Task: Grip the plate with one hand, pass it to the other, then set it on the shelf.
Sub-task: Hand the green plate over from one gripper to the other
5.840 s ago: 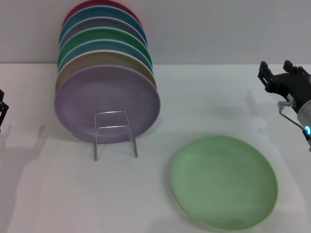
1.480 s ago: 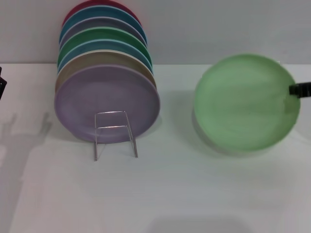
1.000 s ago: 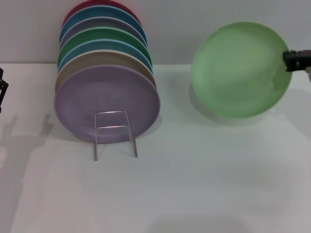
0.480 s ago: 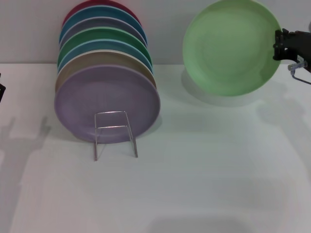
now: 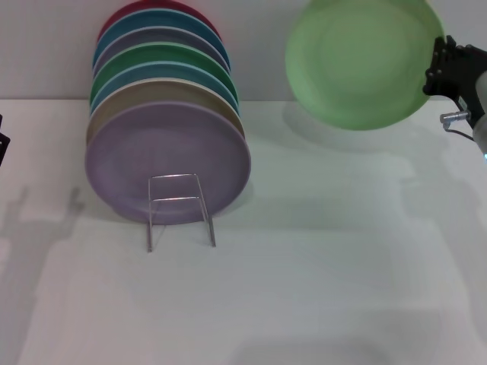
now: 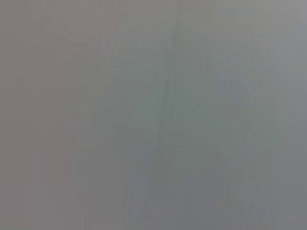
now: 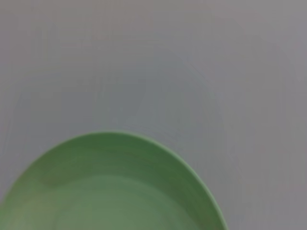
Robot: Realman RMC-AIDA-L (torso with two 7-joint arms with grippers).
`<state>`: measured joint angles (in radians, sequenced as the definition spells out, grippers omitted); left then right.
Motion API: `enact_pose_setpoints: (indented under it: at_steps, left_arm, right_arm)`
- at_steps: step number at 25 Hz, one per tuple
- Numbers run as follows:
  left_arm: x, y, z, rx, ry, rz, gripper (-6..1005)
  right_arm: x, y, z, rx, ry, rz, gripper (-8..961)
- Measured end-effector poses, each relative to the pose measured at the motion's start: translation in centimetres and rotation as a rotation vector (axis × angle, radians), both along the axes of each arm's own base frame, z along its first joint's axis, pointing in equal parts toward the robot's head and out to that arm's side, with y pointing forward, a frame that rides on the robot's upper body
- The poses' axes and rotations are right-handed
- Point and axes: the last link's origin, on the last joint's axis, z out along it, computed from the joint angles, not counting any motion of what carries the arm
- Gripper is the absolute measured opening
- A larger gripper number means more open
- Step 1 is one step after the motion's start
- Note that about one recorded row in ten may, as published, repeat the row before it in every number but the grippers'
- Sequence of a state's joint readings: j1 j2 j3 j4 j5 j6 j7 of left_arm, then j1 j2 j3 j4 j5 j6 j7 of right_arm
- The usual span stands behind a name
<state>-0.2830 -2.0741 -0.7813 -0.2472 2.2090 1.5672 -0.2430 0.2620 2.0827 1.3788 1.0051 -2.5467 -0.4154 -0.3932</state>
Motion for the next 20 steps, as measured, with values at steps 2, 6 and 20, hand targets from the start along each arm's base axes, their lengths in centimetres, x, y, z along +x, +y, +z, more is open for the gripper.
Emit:
enact_pose_setpoints:
  at_steps: [2,6,20]
  left_arm:
    - [0.1,-0.1,-0.1,-0.004,-0.004,-0.010,826]
    - [0.3,-0.8,-0.3,-0.018,-0.014,-0.040,824]
    - [3.0,-3.6,-4.1,-0.195,0.060,-0.216,817]
  right_arm:
    - [0.5,-0.6,-0.4,0.032,0.030,0.022,20]
    - [1.7,-2.3,-1.0,0.081,0.121,0.068,20]
    - [2.4,-12.4,-4.7,0.104,0.209,0.274,19]
